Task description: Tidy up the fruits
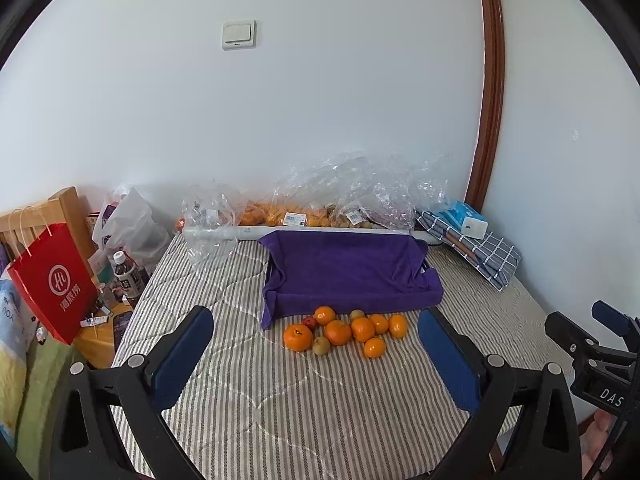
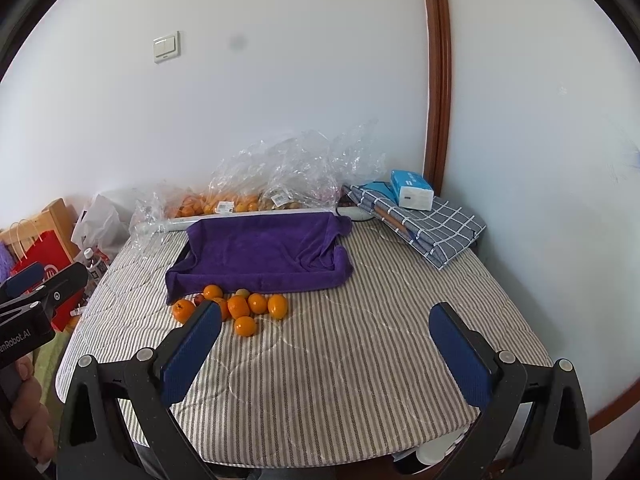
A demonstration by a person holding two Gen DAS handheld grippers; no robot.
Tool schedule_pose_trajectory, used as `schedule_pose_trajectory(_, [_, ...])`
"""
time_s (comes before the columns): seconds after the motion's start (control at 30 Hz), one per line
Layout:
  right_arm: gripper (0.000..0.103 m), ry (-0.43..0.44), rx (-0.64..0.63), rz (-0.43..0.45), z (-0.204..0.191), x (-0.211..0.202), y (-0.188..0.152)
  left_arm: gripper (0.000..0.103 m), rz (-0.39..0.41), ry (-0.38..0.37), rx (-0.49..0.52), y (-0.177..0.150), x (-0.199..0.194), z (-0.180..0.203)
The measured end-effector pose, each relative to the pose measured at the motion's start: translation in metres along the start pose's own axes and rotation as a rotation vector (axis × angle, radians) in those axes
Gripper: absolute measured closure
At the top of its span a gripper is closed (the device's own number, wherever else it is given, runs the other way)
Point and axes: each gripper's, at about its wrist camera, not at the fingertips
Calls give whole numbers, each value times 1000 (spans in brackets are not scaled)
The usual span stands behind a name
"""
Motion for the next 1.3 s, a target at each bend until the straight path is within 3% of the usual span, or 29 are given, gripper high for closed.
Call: schedule_pose_trajectory(1.3, [1,-3,-5,11,-8,3,2,0,3,6,-27,3,-1,-12])
Point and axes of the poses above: each gripper's, at about its wrist camera, not at the fingertips, and x roughly the way its jaws point, z to its right, y to its top, and after that the axes turned 12 degrees about z, right-handed
